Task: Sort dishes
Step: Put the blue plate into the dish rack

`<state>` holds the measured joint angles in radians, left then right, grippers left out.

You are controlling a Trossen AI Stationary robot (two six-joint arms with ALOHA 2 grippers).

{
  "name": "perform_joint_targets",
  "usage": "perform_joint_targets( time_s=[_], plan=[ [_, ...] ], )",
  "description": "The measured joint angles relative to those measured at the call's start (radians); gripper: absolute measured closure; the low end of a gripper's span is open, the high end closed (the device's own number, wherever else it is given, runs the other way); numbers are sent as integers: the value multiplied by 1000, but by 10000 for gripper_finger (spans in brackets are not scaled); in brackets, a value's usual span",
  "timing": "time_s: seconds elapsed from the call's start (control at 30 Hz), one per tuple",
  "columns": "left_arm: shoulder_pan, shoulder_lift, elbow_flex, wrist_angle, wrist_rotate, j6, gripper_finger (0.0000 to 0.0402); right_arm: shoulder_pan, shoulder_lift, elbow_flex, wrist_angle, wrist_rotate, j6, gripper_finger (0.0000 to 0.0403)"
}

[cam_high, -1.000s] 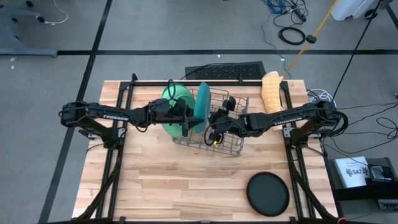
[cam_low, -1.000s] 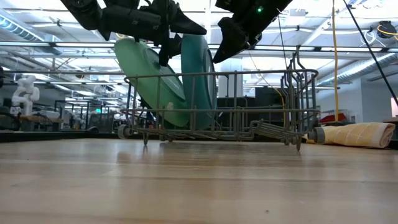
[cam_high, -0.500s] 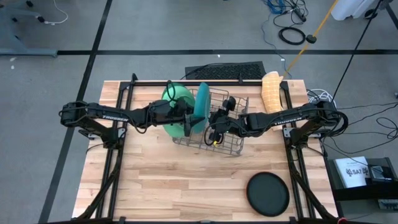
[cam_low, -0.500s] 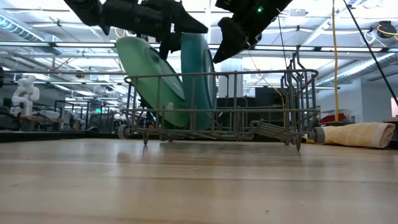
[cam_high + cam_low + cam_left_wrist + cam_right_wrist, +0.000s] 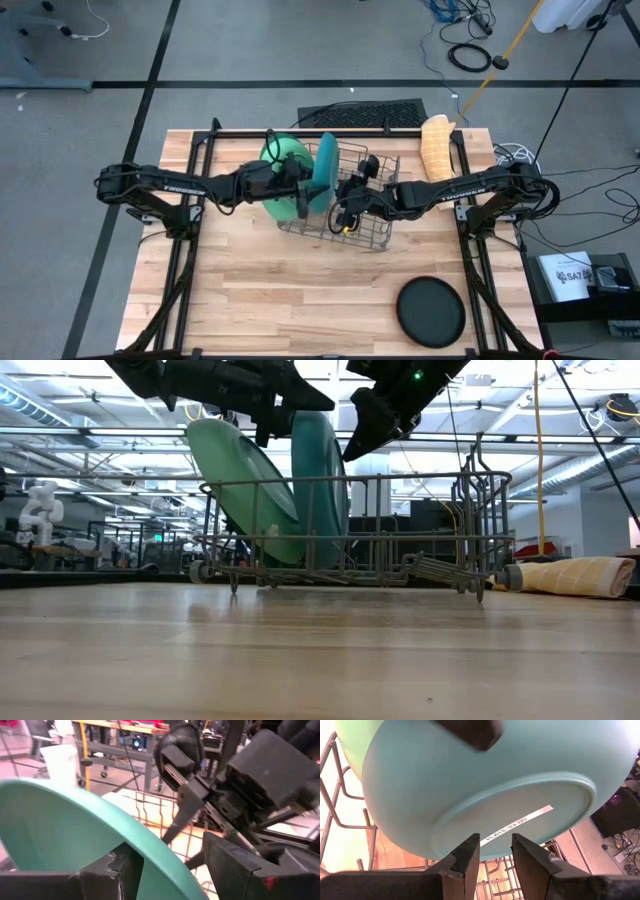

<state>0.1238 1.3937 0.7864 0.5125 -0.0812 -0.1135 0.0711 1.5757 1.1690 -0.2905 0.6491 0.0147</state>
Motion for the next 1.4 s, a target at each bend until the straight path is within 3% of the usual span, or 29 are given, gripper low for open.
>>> perform_joint_targets(
  time_s=[0.6,0.77,0.93,1.17,1.4],
  plan=[
    [-17,-40,0,-8,-191,152,201,0,0,0,0,0,-4,294],
    [-21,-40,1,-52,-190,136,198,0,0,0,0,0,-4,294],
    [-22,-41,3,-128,-113,33,162,0,0,0,0,0,-4,294],
    [-44,-39,16,-179,-103,19,91,-2,0,0,0,0,0,294],
    [-84,-39,69,-223,-216,105,70,-2,0,0,0,0,0,294]
  ],
)
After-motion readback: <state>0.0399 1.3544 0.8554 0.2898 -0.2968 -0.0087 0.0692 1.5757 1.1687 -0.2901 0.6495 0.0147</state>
